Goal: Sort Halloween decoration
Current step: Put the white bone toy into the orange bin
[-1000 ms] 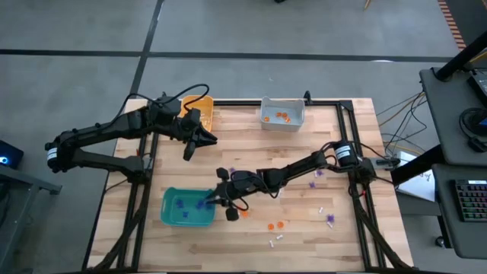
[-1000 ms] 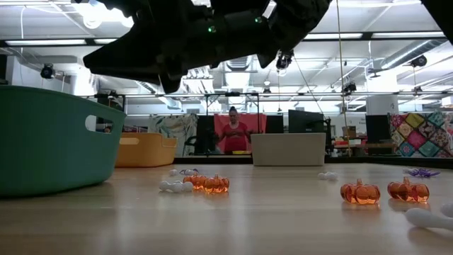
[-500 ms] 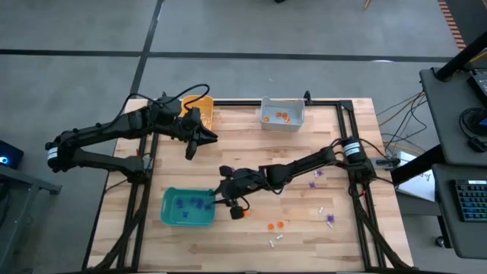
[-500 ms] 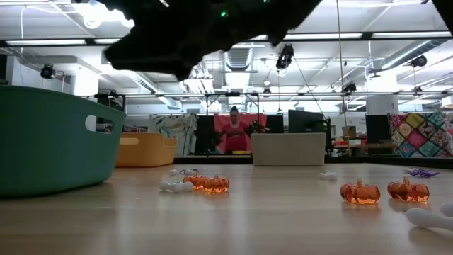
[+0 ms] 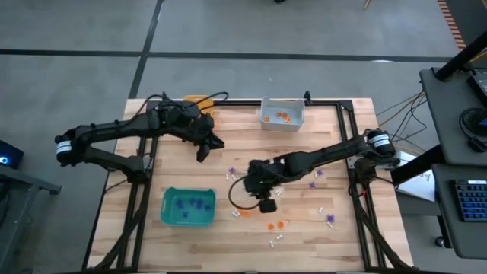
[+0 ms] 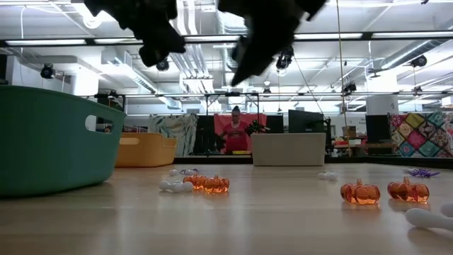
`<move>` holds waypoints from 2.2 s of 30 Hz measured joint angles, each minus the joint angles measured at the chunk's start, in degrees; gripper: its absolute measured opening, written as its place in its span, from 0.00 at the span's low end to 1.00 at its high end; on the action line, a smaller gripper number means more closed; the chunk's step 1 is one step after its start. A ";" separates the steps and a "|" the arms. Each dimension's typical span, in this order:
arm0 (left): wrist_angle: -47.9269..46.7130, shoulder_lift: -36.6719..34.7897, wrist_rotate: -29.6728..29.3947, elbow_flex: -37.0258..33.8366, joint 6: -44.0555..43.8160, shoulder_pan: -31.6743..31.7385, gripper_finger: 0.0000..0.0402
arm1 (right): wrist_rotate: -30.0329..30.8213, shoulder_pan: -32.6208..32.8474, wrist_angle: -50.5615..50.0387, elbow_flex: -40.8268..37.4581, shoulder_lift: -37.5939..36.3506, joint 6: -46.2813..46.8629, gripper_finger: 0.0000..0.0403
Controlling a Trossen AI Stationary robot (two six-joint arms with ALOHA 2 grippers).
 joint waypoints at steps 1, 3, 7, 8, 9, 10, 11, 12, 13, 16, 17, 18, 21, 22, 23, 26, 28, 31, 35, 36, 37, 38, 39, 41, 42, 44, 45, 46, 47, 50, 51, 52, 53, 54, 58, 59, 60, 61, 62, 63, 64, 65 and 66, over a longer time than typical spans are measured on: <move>0.01 0.73 0.01 0.00 -0.22 -0.34 0.12 | 0.01 0.12 -1.75 -0.83 -0.49 1.27 0.18; -0.03 2.20 0.03 0.00 -0.33 -1.29 0.12 | 0.03 0.59 -4.12 -2.43 -1.22 3.90 0.17; 2.05 5.11 0.01 0.00 -0.41 -3.76 0.12 | -0.03 2.06 -8.36 -5.96 -2.86 9.46 0.16; 3.22 5.89 -0.01 0.00 -0.41 -4.52 0.12 | -0.04 2.49 -9.37 -6.53 -3.08 10.95 0.16; 4.85 6.51 -0.01 0.00 -0.41 -5.25 0.12 | -0.01 2.93 -10.58 -7.14 -3.59 12.26 0.16; 6.44 7.17 0.00 0.00 -0.35 -6.01 0.12 | 0.00 3.40 -11.99 -7.83 -3.99 13.50 0.16; 8.05 7.86 0.01 0.00 -0.24 -6.74 0.12 | 0.03 3.88 -12.88 -8.45 -4.32 14.49 0.16; 10.06 8.56 0.01 0.00 -0.21 -7.38 0.12 | 0.11 4.36 -13.02 -9.13 -4.96 15.30 0.16; 11.74 9.26 0.00 0.00 -0.21 -7.97 0.12 | 0.20 4.88 -13.22 -9.91 -5.55 16.45 0.16; 16.28 11.32 -0.08 0.00 -0.19 -9.43 0.12 | 0.20 6.40 -13.38 -12.50 -8.16 18.98 0.16; 17.93 12.04 -0.28 0.00 -0.19 -9.94 0.12 | 0.19 6.81 -13.25 -13.34 -9.15 19.88 0.16; 19.36 12.63 -0.54 0.02 -0.19 -10.23 0.12 | 0.23 7.22 -13.08 -14.29 -10.40 21.07 0.16; 23.30 15.18 -2.22 0.02 -0.74 -11.40 0.12 | 2.20 8.25 -12.02 -17.27 -14.31 24.72 0.16; 24.24 16.08 -3.50 0.02 -1.03 -11.91 0.12 | 3.25 8.68 -11.35 -18.34 -15.86 25.88 0.16; 25.88 16.91 -4.86 0.02 -1.33 -12.37 0.12 | 4.39 9.07 -10.79 -19.36 -17.31 26.78 0.15; 28.54 19.32 -8.17 0.02 -2.05 -13.73 0.12 | 7.36 10.44 -7.87 -22.43 -21.94 28.60 0.15; 29.97 20.61 -9.31 0.02 -3.07 -14.25 0.12 | 9.72 11.36 -5.72 -24.37 -25.00 29.24 0.15; 31.19 21.96 -10.44 0.02 -4.91 -14.86 0.12 | 13.80 12.42 -1.47 -27.01 -28.97 29.51 0.15; 32.66 24.28 -15.39 0.02 -6.03 -16.69 0.12 | 20.38 13.61 4.53 -30.19 -32.39 28.90 0.15; 33.41 24.84 -15.78 0.02 -6.02 -17.27 0.12 | 21.52 13.66 5.61 -30.90 -33.02 28.48 0.15; 33.64 25.48 -16.04 0.02 -5.95 -17.77 0.12 | 22.48 13.68 6.68 -31.54 -33.38 28.21 0.15; 34.33 25.97 -16.09 0.02 -5.80 -18.26 0.12 | 23.24 13.67 7.58 -32.08 -33.70 28.10 0.15; 34.67 26.46 -16.21 0.02 -5.69 -18.69 0.12 | 24.05 13.64 8.09 -32.51 -33.99 28.10 0.15; 35.69 27.25 -17.82 0.02 -5.61 -19.47 0.12 | 26.67 13.64 8.42 -33.02 -34.04 28.16 0.15; 35.77 27.51 -18.80 0.02 -5.57 -19.89 0.12 | 27.59 13.64 9.08 -33.16 -34.02 28.35 0.15; 36.92 28.30 -20.82 0.04 -5.46 -20.76 0.12 | 28.53 13.84 10.19 -33.38 -34.02 28.42 0.15; 36.99 28.71 -21.78 0.04 -5.48 -21.32 0.12 | 28.78 13.90 10.55 -33.53 -34.02 28.13 0.15; 37.21 29.10 -22.87 0.04 -5.54 -21.96 0.12 | 29.01 14.00 10.95 -33.62 -33.91 27.70 0.15; 37.68 29.57 -23.98 0.04 -5.67 -22.60 0.12 | 29.33 14.06 11.63 -33.66 -33.81 27.30 0.15; 40.68 31.25 -27.90 0.04 -6.00 -24.69 0.12 | 30.61 14.07 13.16 -33.87 -33.76 25.13 0.15; 42.63 31.86 -29.51 0.05 -5.98 -25.29 0.12 | 30.73 14.04 13.90 -33.88 -33.71 24.05 0.15; 43.57 32.54 -31.23 0.07 -5.94 -25.84 0.12 | 30.69 14.06 14.23 -33.88 -33.69 23.37 0.15; 44.75 33.26 -32.92 0.07 -5.78 -26.07 0.12 | 30.69 14.10 14.21 -33.92 -33.69 22.42 0.15; 45.93 33.93 -34.10 0.07 -5.76 -26.22 0.12 | 30.65 14.10 14.37 -33.92 -33.67 22.12 0.15; 49.08 36.30 -35.08 0.07 -5.81 -26.04 0.12 | 30.67 14.10 14.81 -33.92 -33.67 21.97 0.15; 49.90 36.88 -35.10 0.07 -5.81 -26.05 0.12 | 30.67 14.10 14.78 -33.92 -33.67 21.95 0.15; 51.03 37.55 -35.10 0.07 -5.89 -26.08 0.12 | 30.67 14.12 14.84 -33.92 -33.62 21.95 0.15; 52.18 38.28 -35.07 0.07 -6.02 -26.10 0.12 | 30.67 14.12 14.94 -33.92 -33.61 21.97 0.15; 52.79 38.87 -35.06 0.07 -6.19 -26.12 0.12 | 30.64 14.12 15.09 -33.92 -33.60 21.94 0.15; 53.19 39.50 -35.05 0.07 -6.45 -26.12 0.12 | 30.64 14.12 15.23 -33.92 -33.58 21.88 0.15; 53.57 40.05 -35.05 0.08 -6.79 -26.14 0.12 | 30.64 14.12 15.26 -33.92 -33.58 21.80 0.15; 53.54 40.42 -35.05 0.22 -6.94 -26.14 0.12 | 30.68 14.12 15.25 -33.92 -33.58 21.68 0.15; 53.48 40.85 -35.05 0.47 -7.05 -26.12 0.12 | 30.70 14.12 15.26 -33.93 -33.58 21.40 0.15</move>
